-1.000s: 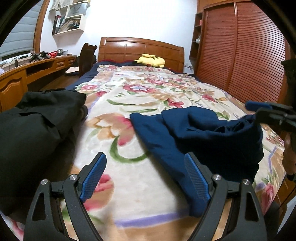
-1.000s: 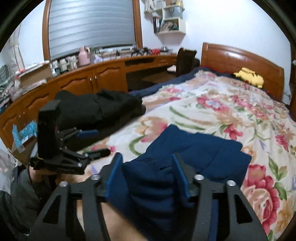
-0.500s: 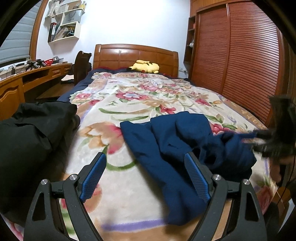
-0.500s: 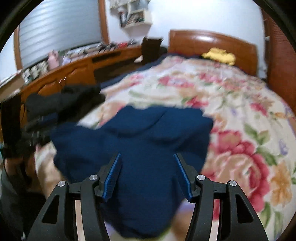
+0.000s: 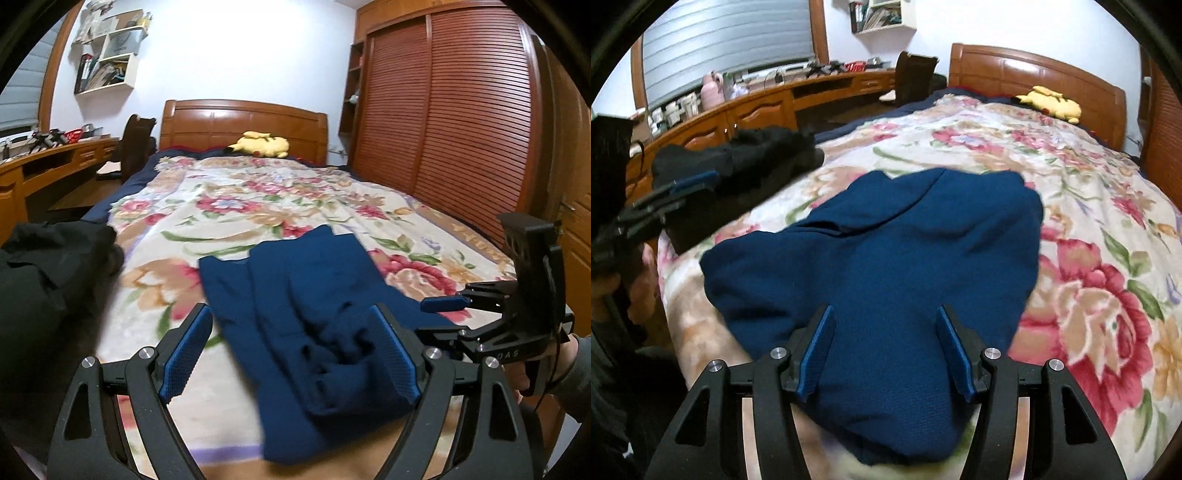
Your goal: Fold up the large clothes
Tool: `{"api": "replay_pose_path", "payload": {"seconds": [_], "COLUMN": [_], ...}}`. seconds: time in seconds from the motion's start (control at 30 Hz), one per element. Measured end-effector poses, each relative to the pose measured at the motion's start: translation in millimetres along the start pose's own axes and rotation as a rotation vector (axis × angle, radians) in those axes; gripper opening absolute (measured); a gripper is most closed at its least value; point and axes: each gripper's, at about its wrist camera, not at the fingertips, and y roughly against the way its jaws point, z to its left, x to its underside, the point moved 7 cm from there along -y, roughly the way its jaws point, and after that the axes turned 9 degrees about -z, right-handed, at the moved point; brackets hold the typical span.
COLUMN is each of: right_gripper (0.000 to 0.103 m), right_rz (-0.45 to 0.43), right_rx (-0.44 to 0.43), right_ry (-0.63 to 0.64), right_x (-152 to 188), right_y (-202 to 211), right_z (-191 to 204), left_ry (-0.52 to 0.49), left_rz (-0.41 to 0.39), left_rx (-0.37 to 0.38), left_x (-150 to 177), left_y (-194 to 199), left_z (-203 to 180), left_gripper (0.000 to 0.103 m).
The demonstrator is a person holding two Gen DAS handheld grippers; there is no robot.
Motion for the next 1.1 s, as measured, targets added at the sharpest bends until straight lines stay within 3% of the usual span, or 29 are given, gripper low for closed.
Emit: {"api": "replay_pose_path", "payload": {"seconds": [0.3,0.37,0.43,0.5,0.9,1.0,1.1], "right_gripper": [0.06,0.06,0.06,0.06,0.06,0.06,0.06], "right_rz": [-0.048,-0.056,-0.052,-0.054,-0.07,-0.073,-0.073], "right_rx": [0.112,0.149,0.174,0.185,0.179,0.176,0.176], "right_ry": [0.031,0.051,0.062,0.06,0.006,-0.001,-0.005], "right_x": [12,13,15,18,22,22,21], "right_y": [29,35,41,43,44,45,45], "right_z": [-11,-11,-13,-15,-18,-19,-20], "left_ry": [-0.053,-0.053,-0.045,-0.039,-0.043,-0.047,-0.065], "left_rz": [0.041,0.051,0.063,0.073,0.125,0.138,0.152], "left_rx": [0.068,0.082,0.087,0.087,0.082,0.114,0.112], "left_x": [9,11,13,16,30,30,31], "left_y": [-15,-19,-21,-23,-33,-32,-32], "left_z": [-41,-43,-43,-43,-46,-51,-51], "left_gripper": [0.087,0.079,0.064,0.058,0.056,0.042,0.04]}}
